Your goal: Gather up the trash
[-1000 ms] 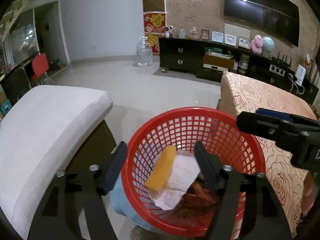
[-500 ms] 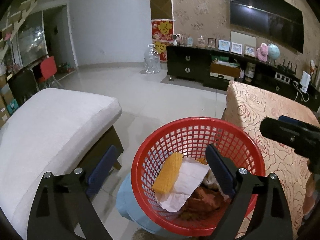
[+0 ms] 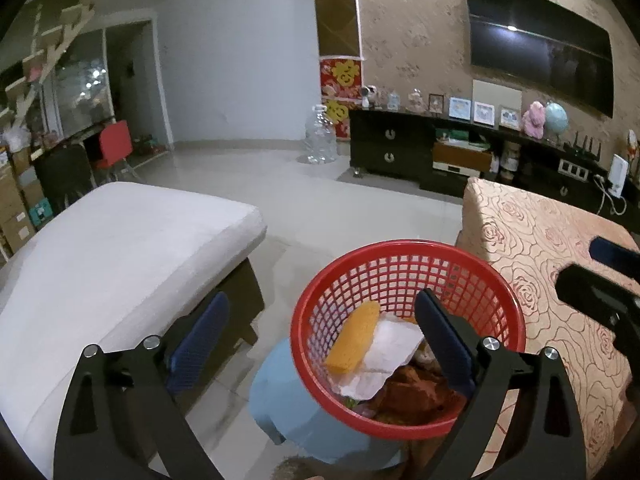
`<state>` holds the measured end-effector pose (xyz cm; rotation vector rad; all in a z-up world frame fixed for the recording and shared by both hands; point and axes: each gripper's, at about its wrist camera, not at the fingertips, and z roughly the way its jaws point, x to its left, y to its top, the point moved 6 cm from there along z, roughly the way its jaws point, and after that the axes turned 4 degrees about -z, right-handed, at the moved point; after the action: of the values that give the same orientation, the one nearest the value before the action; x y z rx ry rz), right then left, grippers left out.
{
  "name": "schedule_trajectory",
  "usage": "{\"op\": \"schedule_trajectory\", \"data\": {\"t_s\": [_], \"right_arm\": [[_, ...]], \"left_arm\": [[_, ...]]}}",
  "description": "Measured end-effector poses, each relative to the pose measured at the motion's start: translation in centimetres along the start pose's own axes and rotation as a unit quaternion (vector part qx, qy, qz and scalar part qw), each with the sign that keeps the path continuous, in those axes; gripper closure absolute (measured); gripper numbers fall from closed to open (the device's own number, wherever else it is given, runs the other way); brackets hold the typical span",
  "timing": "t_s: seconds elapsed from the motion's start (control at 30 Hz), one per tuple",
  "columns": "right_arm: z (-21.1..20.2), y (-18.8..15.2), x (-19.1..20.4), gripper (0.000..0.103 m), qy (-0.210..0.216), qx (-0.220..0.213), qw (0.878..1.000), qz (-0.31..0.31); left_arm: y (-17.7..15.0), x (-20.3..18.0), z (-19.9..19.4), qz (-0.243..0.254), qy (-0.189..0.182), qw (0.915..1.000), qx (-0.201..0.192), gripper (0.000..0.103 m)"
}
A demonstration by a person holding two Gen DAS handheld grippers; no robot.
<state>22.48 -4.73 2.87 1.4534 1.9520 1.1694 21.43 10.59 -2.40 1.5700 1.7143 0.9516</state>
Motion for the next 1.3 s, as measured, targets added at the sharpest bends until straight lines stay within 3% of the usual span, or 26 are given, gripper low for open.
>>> {"op": "schedule_trajectory", "data": {"t_s": [0.57, 1.3], "right_arm": [[-2.8, -4.1, 1.2, 0.007, -0.019, 0.005, 1.0, 0.004], [-1.9, -5.0, 1.2, 0.007, -0.021, 0.019, 1.0, 0.004]], "left_arm": [[-2.4, 1.4, -4.3, -0.012, 0.026, 0.999, -0.035, 0.008], [-2.8, 1.4, -4.0, -0.019, 0.02, 0.9991, -0.033, 0.008]]}}
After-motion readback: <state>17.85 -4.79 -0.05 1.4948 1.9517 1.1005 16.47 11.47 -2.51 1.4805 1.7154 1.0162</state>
